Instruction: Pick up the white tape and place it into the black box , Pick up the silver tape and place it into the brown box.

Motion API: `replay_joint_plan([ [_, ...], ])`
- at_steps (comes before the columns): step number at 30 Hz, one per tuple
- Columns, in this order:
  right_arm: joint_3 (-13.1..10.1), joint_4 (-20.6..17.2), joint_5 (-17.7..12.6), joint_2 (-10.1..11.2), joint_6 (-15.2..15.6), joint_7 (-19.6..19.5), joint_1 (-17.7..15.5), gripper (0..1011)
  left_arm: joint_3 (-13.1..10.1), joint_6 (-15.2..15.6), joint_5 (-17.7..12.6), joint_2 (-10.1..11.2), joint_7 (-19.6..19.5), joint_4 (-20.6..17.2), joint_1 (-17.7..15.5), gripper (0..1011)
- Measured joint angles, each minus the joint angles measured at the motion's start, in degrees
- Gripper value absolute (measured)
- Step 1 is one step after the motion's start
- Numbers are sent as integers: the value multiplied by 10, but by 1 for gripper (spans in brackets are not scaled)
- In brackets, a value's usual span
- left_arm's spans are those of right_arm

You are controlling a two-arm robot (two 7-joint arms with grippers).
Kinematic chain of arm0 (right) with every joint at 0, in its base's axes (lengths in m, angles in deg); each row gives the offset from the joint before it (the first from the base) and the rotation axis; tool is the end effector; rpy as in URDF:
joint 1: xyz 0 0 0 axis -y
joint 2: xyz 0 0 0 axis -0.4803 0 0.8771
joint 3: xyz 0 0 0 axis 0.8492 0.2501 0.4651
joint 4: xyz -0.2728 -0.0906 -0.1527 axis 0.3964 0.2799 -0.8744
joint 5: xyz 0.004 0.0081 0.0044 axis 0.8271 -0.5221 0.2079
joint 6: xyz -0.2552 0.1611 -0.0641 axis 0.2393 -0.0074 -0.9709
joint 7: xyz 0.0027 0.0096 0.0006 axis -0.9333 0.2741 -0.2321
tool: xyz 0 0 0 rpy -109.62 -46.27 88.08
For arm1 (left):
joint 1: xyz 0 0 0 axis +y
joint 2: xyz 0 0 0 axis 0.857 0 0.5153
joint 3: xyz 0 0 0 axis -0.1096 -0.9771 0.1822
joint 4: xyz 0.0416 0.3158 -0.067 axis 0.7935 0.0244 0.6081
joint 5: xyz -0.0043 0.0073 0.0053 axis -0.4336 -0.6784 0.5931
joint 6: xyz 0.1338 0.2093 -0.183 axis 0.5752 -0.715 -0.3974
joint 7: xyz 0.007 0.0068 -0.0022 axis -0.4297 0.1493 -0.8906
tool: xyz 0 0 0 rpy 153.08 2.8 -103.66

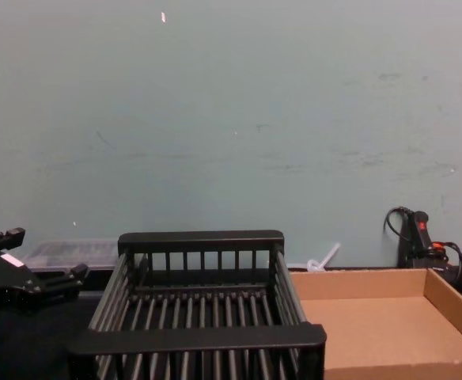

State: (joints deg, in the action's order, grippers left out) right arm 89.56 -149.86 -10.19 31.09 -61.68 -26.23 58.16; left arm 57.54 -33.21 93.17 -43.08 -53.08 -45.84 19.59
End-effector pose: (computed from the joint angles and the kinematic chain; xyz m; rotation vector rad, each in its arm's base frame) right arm 0.2961 -0.1296 -0.2729 -0.3981 0.0773 -0.8878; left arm 0.3635 0.1028 -0.3307 0.3043 -0.2849 1.2480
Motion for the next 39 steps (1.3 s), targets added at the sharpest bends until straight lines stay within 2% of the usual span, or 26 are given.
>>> replay_joint_plan([
  [11, 11, 6, 12, 4, 60, 27, -4, 1002, 0, 0, 0, 0, 0, 0, 0, 1001],
  [16, 17, 14, 21, 1, 76, 36, -1, 1002, 0, 0, 0, 0, 0, 0, 0, 1001],
  [39, 30, 58, 55, -30, 86, 46, 21, 1002, 0, 0, 0, 0, 0, 0, 0, 1001],
])
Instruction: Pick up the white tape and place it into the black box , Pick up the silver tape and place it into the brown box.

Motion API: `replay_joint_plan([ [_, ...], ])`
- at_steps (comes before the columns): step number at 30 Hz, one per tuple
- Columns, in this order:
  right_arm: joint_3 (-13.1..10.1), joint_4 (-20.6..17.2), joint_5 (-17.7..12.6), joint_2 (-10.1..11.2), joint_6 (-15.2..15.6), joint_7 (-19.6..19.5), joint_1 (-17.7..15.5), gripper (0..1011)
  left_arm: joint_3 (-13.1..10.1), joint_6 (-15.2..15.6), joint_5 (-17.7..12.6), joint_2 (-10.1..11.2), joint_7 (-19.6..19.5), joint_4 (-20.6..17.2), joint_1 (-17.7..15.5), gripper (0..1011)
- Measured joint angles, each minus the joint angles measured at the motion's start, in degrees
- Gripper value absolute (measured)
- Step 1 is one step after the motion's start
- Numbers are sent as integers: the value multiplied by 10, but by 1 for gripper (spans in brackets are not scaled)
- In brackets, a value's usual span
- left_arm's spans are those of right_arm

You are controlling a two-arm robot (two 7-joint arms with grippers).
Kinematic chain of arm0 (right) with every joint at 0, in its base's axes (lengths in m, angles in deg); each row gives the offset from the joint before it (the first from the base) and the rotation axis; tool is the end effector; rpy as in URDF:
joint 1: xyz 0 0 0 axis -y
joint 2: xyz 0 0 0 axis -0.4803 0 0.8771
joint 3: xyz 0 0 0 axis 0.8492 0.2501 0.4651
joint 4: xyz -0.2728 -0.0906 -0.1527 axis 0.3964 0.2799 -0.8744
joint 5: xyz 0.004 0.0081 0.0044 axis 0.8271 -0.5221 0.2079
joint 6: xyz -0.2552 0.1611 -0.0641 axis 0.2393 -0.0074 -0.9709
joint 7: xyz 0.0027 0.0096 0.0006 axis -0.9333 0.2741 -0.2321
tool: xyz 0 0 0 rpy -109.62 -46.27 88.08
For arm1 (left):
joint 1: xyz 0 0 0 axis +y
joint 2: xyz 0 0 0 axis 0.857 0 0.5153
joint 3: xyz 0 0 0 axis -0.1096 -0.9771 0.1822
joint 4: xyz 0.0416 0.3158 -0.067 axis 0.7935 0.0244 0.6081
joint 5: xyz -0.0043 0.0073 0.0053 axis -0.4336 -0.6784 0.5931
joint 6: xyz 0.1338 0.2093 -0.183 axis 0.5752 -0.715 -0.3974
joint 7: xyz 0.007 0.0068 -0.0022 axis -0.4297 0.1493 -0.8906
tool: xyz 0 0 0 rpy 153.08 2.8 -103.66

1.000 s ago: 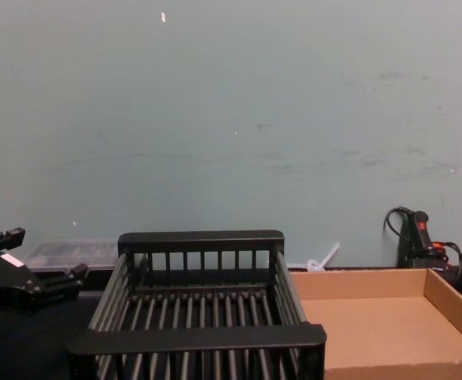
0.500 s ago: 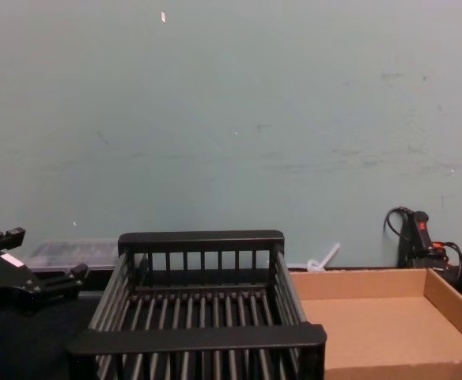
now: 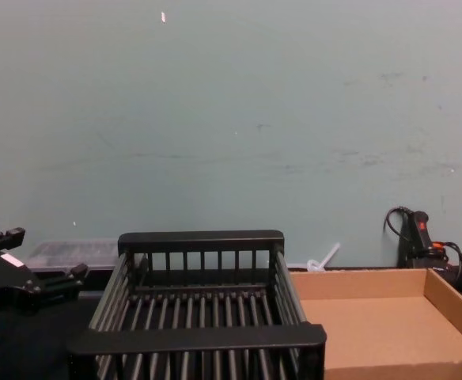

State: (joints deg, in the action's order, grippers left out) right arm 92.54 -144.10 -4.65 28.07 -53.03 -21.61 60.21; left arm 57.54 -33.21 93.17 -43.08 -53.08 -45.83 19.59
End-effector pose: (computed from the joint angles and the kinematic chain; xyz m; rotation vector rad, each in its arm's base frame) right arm 0.3028 -0.1254 -0.3049 -0.5781 0.2174 -0.8334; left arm 0.3635 0.1029 -0.3308 0.3045 -0.2848 1.2481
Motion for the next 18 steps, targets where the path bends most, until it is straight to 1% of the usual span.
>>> replay_joint_plan([
  [8, 1, 15, 14, -13, 1, -3, 7, 1002, 0, 0, 0, 0, 0, 0, 0, 1001],
  [18, -2, 24, 21, -25, 3, -2, 12, 1002, 0, 0, 0, 0, 0, 0, 0, 1001],
])
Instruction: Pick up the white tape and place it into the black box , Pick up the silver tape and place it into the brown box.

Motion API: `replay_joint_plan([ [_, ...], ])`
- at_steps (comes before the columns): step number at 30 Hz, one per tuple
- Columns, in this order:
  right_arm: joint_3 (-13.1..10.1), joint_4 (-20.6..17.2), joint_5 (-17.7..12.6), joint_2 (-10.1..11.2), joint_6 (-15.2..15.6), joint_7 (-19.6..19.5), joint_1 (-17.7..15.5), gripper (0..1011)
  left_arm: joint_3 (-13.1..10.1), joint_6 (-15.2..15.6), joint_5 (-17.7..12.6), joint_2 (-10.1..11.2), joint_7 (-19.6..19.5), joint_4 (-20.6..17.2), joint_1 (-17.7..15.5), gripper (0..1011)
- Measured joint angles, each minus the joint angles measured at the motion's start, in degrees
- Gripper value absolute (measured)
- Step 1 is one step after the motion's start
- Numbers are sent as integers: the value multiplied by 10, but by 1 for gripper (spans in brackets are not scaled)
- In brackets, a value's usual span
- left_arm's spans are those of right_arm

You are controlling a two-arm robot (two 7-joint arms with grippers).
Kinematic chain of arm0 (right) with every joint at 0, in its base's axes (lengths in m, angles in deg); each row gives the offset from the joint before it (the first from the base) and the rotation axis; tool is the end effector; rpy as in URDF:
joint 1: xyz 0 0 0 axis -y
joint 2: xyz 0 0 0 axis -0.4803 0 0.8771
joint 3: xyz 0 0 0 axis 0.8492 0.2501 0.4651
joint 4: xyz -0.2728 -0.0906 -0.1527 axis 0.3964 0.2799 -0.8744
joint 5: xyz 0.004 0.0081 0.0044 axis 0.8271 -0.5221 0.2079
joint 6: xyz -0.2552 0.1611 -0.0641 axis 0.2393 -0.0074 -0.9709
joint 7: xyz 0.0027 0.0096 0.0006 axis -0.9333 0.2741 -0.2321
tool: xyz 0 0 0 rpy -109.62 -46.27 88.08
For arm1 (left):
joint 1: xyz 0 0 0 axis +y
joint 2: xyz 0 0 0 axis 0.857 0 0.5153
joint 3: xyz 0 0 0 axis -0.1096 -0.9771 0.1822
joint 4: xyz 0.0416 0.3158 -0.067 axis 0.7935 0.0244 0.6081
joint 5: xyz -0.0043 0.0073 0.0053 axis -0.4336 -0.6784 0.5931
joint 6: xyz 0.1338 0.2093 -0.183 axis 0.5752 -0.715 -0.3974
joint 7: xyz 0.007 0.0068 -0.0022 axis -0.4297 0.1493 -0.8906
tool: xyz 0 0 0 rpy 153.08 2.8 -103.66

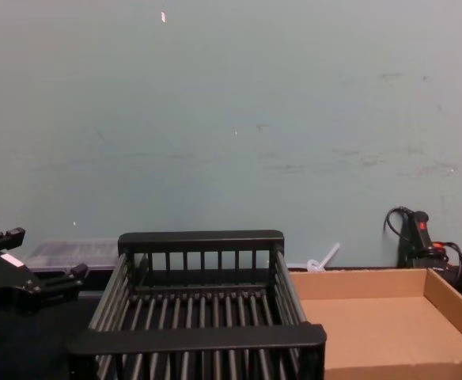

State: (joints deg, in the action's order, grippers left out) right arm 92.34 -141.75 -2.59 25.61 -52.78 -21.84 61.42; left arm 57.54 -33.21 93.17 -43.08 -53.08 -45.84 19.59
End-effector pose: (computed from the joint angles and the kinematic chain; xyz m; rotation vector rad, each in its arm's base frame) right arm 0.3101 -0.1217 -0.3129 -0.5822 0.2199 -0.8616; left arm 0.3635 0.1028 -0.3307 0.3043 -0.2849 1.2480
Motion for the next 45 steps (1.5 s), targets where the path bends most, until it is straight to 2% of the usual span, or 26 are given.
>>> replay_joint_plan([
  [45, -1, 3, 9, -7, 4, 16, 5, 1002, 0, 0, 0, 0, 0, 0, 0, 1001],
])
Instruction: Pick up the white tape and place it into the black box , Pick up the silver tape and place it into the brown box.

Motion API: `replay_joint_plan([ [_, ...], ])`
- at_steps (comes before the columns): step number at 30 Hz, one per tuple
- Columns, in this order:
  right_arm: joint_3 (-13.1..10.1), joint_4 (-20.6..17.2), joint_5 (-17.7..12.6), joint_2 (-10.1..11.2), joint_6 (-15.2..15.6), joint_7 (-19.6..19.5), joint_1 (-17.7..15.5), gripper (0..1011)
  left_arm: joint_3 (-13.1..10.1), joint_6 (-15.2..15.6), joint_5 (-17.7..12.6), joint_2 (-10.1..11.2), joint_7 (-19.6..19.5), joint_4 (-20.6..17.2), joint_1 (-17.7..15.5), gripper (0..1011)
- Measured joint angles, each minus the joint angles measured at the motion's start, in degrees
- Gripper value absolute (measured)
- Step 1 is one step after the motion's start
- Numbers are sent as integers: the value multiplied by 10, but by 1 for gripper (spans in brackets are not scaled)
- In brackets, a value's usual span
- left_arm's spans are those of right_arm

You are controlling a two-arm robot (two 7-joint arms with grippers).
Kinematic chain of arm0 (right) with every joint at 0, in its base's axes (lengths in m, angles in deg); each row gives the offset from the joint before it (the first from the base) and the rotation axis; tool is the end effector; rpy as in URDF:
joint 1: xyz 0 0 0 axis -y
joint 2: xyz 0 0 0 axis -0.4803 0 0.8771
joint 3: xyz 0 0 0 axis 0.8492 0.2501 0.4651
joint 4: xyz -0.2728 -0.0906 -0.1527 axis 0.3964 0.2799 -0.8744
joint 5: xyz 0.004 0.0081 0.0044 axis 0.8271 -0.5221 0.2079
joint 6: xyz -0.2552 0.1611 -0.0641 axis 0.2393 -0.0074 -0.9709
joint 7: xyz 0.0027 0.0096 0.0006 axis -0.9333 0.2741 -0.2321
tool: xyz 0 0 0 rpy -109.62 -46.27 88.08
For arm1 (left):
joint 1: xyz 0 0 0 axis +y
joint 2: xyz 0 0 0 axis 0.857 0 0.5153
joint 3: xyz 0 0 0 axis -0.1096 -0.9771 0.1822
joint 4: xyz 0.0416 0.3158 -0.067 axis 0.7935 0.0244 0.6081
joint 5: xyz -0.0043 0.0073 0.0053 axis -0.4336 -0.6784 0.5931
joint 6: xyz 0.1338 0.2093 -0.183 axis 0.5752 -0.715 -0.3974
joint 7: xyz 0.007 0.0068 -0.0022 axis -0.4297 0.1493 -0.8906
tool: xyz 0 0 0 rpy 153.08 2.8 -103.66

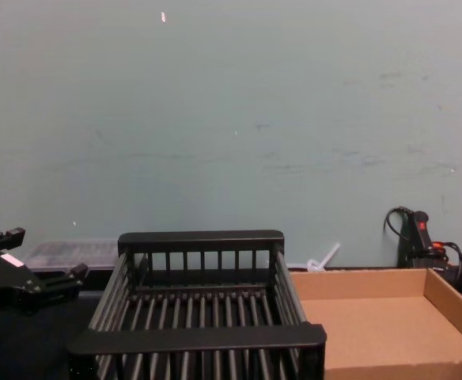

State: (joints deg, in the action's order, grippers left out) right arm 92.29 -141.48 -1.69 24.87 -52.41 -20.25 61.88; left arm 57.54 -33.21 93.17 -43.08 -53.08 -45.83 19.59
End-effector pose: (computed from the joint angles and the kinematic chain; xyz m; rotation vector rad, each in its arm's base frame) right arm 0.3127 -0.1189 -0.3130 -0.5812 0.2226 -0.8394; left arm 0.3635 0.1029 -0.3308 0.3045 -0.2848 1.2481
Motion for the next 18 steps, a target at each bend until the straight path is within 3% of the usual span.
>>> replay_joint_plan([
  [13, 0, -1, 0, 0, -1, 0, 0, 1002, 0, 0, 0, 0, 0, 0, 0, 1001],
  [18, 0, -1, 0, 0, -1, 0, 0, 888, 0, 0, 0, 0, 0, 0, 0, 1002],
])
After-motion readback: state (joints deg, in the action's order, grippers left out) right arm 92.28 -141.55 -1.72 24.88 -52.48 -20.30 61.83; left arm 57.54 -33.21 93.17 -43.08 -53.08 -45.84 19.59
